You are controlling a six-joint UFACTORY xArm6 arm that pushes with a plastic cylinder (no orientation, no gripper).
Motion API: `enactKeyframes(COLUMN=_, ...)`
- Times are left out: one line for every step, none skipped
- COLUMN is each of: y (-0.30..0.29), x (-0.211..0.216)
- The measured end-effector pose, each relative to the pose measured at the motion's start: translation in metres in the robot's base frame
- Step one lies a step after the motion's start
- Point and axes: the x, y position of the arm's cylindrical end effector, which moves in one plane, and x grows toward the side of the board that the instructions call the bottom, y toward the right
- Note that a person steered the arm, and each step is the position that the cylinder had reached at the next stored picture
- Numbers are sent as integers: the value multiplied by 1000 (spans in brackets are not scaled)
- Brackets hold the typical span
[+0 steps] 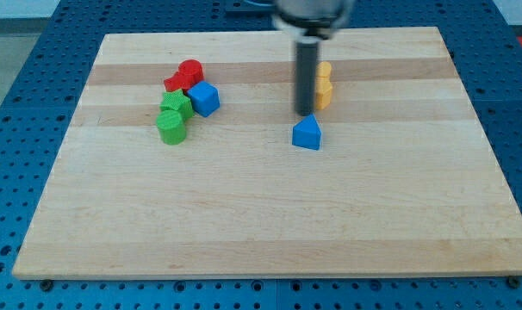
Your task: Push the heart to the left
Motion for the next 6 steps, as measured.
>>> enactKeyframes(y=90, x=0)
enactKeyframes(y=115, x=-26)
enactKeyframes(y=62, x=-62)
enactKeyframes(y=-14, x=-69)
enactKeyframes(y=-99, x=-56)
enactKeyframes(y=-109, x=-57)
